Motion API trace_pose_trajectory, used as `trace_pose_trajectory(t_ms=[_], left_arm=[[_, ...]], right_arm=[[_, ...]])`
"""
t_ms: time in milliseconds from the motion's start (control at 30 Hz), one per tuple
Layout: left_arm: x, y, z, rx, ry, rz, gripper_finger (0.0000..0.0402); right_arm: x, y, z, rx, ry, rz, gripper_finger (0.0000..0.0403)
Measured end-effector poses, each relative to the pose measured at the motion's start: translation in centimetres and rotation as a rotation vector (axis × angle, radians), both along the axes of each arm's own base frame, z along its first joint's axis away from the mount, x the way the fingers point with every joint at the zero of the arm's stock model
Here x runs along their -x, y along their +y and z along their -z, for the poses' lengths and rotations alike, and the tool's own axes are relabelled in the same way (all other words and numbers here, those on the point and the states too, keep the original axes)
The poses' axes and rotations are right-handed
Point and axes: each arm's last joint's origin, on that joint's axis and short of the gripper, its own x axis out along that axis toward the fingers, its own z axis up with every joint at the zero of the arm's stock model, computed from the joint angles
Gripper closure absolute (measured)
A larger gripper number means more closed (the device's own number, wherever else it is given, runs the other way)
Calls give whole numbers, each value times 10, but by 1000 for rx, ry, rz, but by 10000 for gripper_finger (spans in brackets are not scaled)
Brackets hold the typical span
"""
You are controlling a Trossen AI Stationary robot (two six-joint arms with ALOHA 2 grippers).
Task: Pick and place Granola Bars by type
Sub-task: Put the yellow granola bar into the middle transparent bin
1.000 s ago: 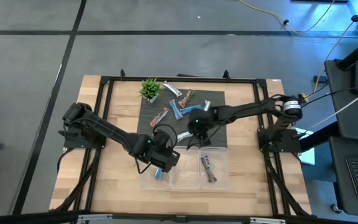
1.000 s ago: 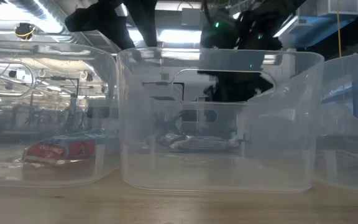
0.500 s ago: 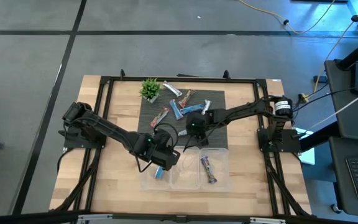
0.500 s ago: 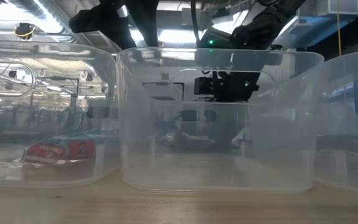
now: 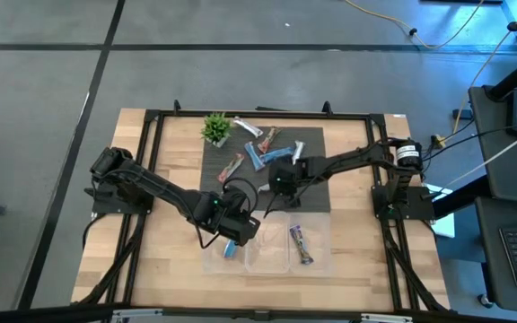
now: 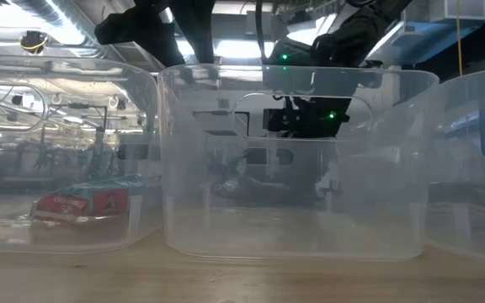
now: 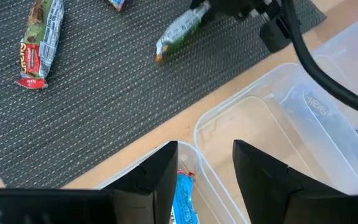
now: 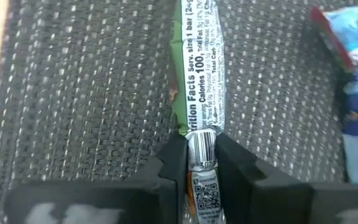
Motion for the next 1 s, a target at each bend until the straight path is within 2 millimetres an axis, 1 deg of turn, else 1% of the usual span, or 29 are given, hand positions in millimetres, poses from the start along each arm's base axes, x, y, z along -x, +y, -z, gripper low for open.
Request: trace_pose_trajectory(t_ms=[67,167,300,400,533,667,900,1000], left_arm=[[0,0,0,0,0,0,252],[1,0,0,-3,8,0,252],[7,3,-1,-18,44,-13,254],[14,6,-2,-43,91,-44,251],[24,10,-2,-38,151,-115,251],[32,12,-2,-30,209,-163,254],[35,13,-2,-35,229,-186,256],[34,16,-2,-34,228,-196,256]], right_arm=[[-3,0,-5,3,1,2,324],[-7,-1,-21,4,-14,2,320],[-10,0,-45,-6,-40,-15,331],[-9,5,-66,-46,-55,-69,339],[-3,23,-83,-122,-49,-178,332],[2,47,-98,-132,-68,-251,329],[10,95,-103,-141,-69,-391,337],[11,109,-103,-142,-87,-428,331]])
